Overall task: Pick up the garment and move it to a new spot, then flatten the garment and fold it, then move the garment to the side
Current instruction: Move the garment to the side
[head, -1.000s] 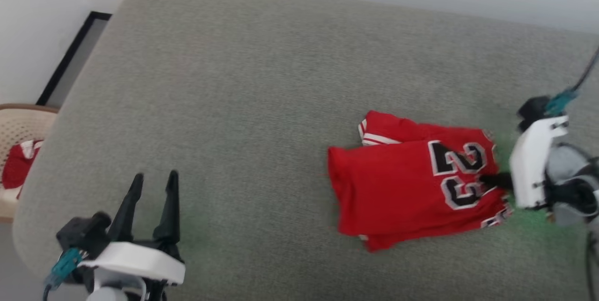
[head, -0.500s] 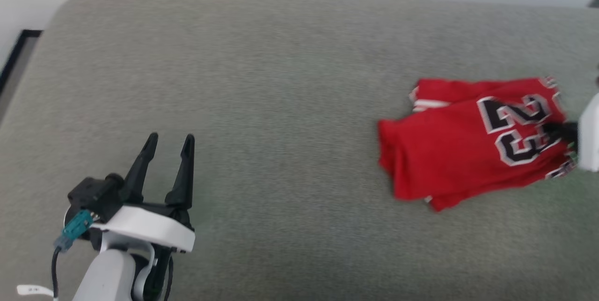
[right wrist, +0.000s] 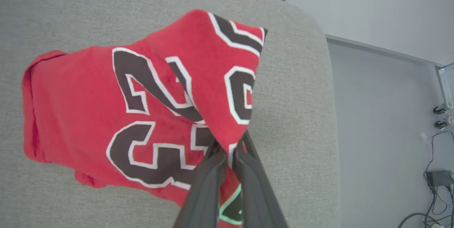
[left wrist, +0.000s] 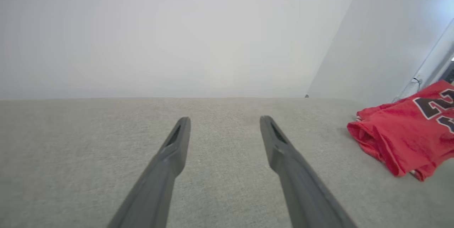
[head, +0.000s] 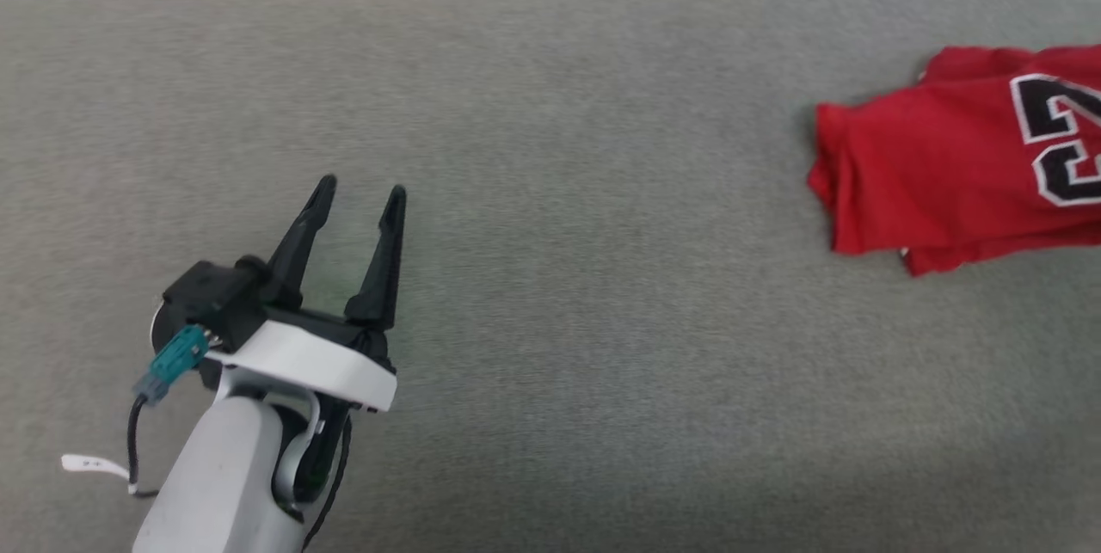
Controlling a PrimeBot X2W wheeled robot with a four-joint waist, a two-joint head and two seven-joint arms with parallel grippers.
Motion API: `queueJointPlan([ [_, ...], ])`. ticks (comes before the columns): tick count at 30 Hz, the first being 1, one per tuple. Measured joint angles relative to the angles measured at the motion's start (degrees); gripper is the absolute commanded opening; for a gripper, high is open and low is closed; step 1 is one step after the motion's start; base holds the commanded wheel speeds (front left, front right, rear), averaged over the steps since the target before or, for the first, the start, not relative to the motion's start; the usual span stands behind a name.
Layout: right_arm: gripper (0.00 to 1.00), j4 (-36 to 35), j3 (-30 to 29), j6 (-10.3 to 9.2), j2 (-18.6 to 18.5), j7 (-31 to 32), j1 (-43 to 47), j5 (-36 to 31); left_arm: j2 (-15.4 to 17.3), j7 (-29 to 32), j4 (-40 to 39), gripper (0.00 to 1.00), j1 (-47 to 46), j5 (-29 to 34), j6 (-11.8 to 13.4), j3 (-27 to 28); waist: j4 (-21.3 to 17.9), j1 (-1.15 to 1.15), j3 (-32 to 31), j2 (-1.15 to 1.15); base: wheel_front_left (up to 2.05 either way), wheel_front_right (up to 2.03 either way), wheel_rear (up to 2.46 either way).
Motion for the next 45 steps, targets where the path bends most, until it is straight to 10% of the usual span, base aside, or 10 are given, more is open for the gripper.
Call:
queueJointPlan([
  [12,0.00,8.4,0.7,0.00,-3.8,-11.4,-5.9,-8.6,0.8,0.0,0.3,1.00,-5.0,0.0,0.0,-3.5,-4.7,0.00,4.7,0.00,0.00,0.00,0.00],
  [24,0.00,21.8,-0.4,0.00,0.4,-17.6,-9.4,-17.0,2.1,0.0,0.5,1.00,-8.1,-1.3,0.0,-5.1,-4.2,0.00,8.2,0.00,0.00,0.00,0.00],
  [25,0.11,23.0,-0.9,0.00,1.1,-18.1,-9.5,-17.1,2.1,0.0,0.6,1.00,-8.2,-1.3,0.0,-5.2,-4.0,0.00,8.3,0.00,0.00,0.00,0.00],
  [28,1.00,25.6,-1.3,0.00,2.6,-19.3,-10.8,-18.5,2.4,0.0,0.7,1.00,-8.3,-1.4,0.0,-4.7,-3.6,0.00,8.3,0.00,0.00,0.00,0.00],
  [45,1.00,26.7,-0.6,0.01,4.9,-22.5,-12.2,-16.8,2.3,0.0,-1.6,1.00,-1.6,-1.4,0.0,2.6,-2.8,0.00,3.0,0.00,0.00,0.00,0.00],
])
